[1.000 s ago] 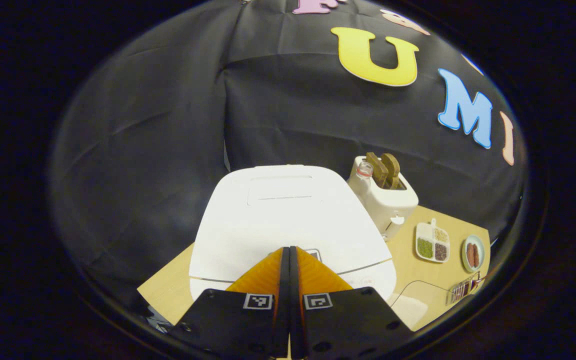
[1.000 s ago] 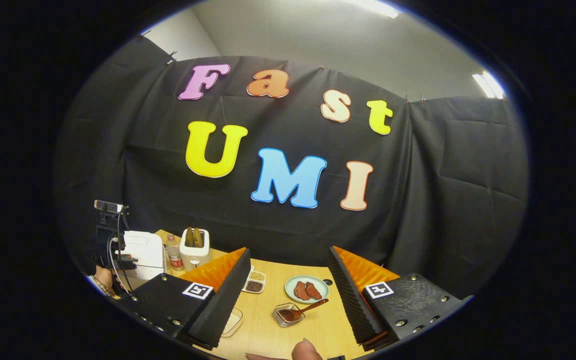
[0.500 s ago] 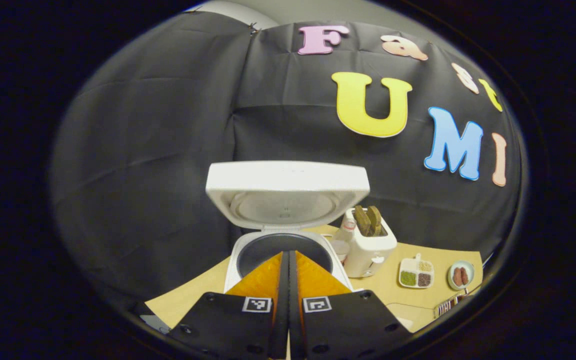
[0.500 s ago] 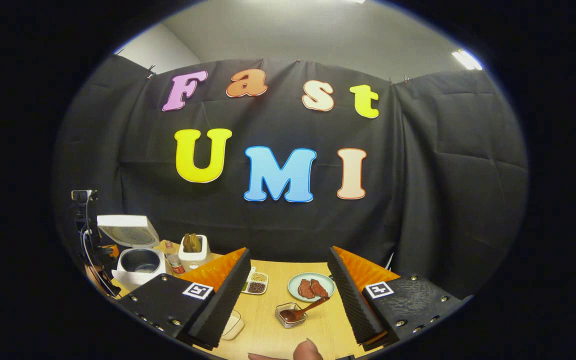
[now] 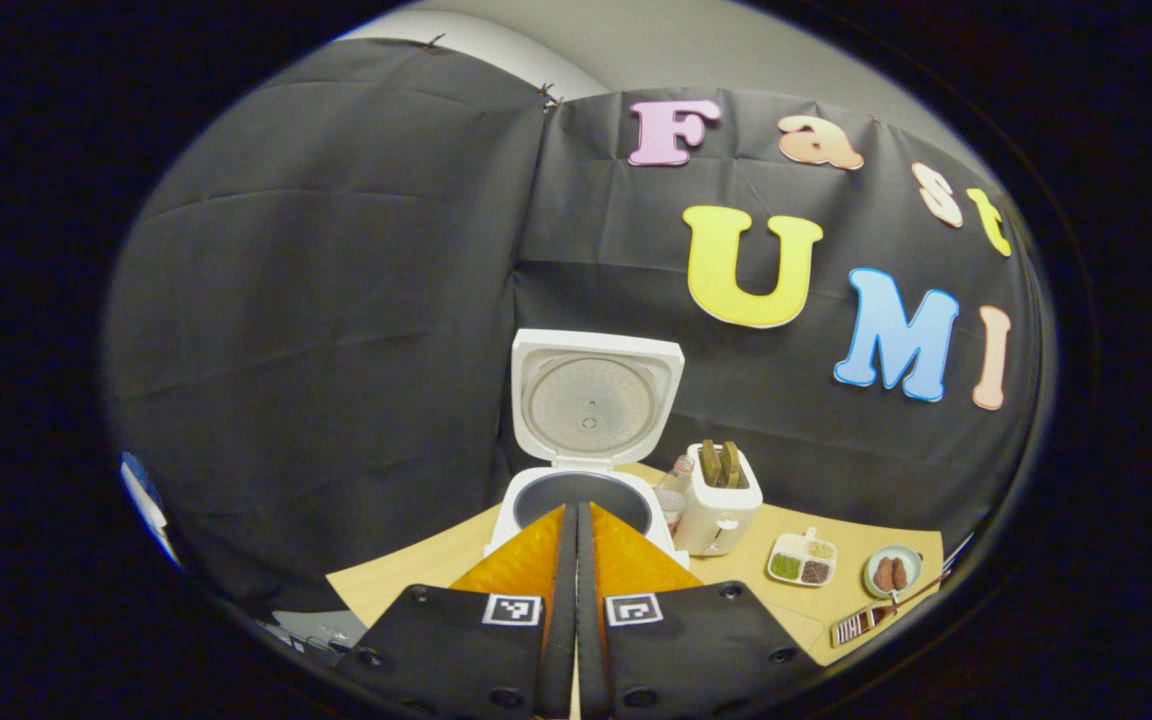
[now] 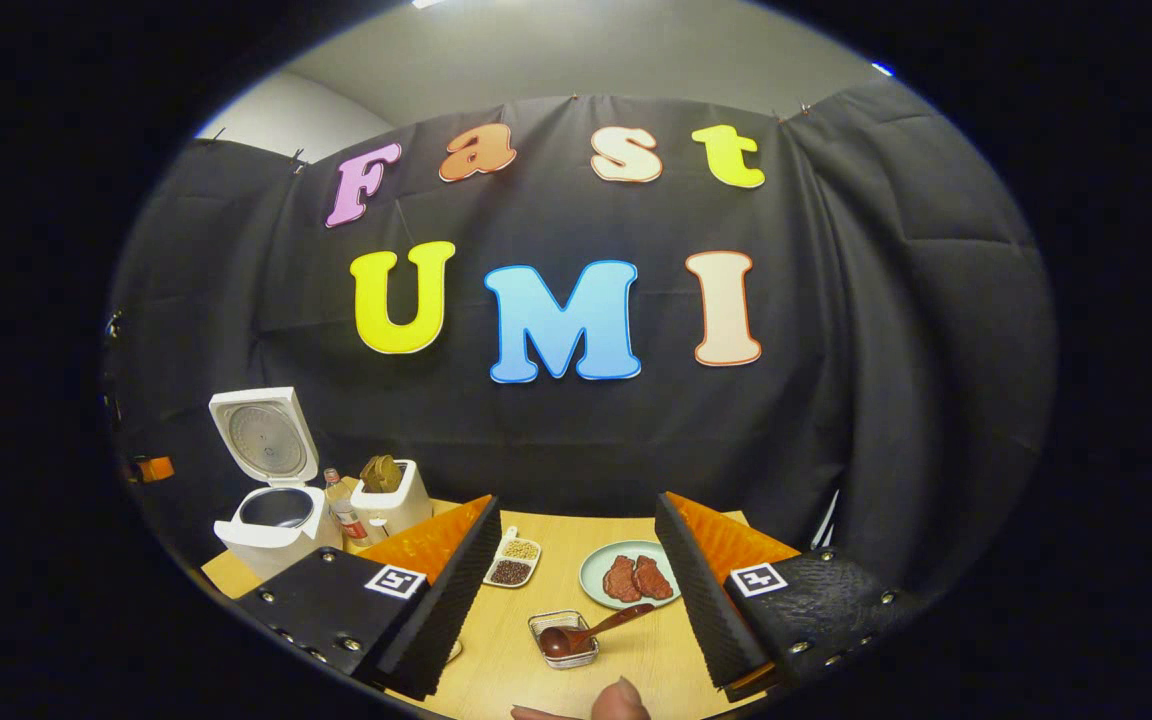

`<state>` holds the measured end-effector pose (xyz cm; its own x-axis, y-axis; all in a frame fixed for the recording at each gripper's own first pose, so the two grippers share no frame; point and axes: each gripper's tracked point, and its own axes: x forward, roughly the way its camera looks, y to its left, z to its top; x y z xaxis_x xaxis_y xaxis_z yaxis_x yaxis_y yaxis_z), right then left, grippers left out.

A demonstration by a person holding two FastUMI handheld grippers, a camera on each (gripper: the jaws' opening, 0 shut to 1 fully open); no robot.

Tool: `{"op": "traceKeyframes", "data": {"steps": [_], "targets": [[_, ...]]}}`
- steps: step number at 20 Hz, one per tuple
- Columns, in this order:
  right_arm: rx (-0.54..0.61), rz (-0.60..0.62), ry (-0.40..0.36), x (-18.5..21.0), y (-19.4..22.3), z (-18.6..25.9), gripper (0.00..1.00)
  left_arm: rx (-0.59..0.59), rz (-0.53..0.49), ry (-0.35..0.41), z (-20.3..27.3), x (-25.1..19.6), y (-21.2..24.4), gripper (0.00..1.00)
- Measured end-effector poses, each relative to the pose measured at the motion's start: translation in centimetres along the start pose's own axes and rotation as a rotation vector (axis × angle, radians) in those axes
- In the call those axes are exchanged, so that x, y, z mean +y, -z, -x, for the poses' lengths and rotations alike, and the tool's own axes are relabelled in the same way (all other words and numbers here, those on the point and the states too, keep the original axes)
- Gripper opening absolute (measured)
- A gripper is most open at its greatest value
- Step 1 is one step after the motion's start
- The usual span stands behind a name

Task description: Close the left gripper, press the button to open the rice cooker; take a wooden spoon from the chopstick holder with the right hand, scoop a spoonful of rice and pour it into the rice cooker, then put the wooden spoon back into the chopstick holder.

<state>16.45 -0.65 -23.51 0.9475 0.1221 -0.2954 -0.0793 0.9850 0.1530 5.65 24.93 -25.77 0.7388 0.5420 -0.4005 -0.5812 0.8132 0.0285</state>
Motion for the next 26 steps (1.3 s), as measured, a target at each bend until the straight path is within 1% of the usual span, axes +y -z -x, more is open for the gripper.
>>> {"op": "traceKeyframes", "data": {"steps": [2, 5, 7, 9, 10, 12, 14, 15, 16, 20, 21, 23, 24, 25, 26], "targets": [[0.026, -0.037, -0.026, -1.4, 2.9, -1.9, 0.95, 0.003, -0.005, -0.014, 3.6, -0.5, -0.1, 0.10], [0.062, -0.065, -0.039, -3.2, 7.3, -4.8, 0.95, 0.016, -0.010, 0.011, 8.3, -3.1, 0.2, 0.10], [0.100, -0.080, -0.046, -3.8, 10.6, -6.7, 0.95, -0.013, -0.018, 0.039, 10.7, -4.8, -0.8, 0.10], [0.142, -0.107, -0.046, -4.4, 14.0, -8.3, 0.95, -0.039, -0.055, 0.070, 12.6, -6.6, -1.6, 0.23], [0.166, -0.125, -0.041, -4.6, 15.4, -8.9, 0.95, -0.046, -0.086, 0.083, 13.5, -7.2, -1.8, 0.39], [0.210, -0.193, -0.028, -5.2, 18.1, -10.1, 0.95, -0.063, -0.147, 0.086, 15.0, -7.4, -2.4, 0.61], [0.232, -0.246, -0.020, -5.2, 20.1, -11.2, 0.95, -0.065, -0.162, 0.080, 16.3, -7.5, -2.8, 0.83], [0.259, -0.260, -0.030, -4.8, 21.3, -11.6, 0.95, -0.060, -0.153, 0.080, 16.9, -7.6, -2.6, 0.82], [0.279, -0.273, -0.041, -4.5, 22.3, -12.2, 0.95, -0.056, -0.143, 0.081, 17.4, -7.7, -2.6, 0.84], [0.335, -0.313, -0.065, -3.3, 23.8, -12.7, 0.91, -0.040, -0.153, 0.076, 18.5, -7.5, -1.7, 0.86], [0.347, -0.327, -0.069, -3.0, 24.1, -12.8, 0.87, -0.034, -0.151, 0.073, 18.9, -7.5, -1.6, 0.86], [0.336, -0.330, -0.045, -2.7, 23.9, -13.1, 0.66, -0.026, -0.129, 0.069, 19.6, -7.1, -1.3, 0.86], [0.338, -0.336, -0.037, -2.7, 23.5, -13.2, 0.42, -0.024, -0.120, 0.066, 19.8, -6.8, -1.2, 0.87], [0.349, -0.358, -0.046, -2.0, 23.7, -13.2, 0.33, -0.023, -0.114, 0.063, 20.0, -6.4, -1.0, 0.86], [0.355, -0.381, -0.045, -1.6, 24.1, -13.9, 0.32, -0.024, -0.111, 0.062, 20.2, -6.0, -1.0, 0.87]]}}
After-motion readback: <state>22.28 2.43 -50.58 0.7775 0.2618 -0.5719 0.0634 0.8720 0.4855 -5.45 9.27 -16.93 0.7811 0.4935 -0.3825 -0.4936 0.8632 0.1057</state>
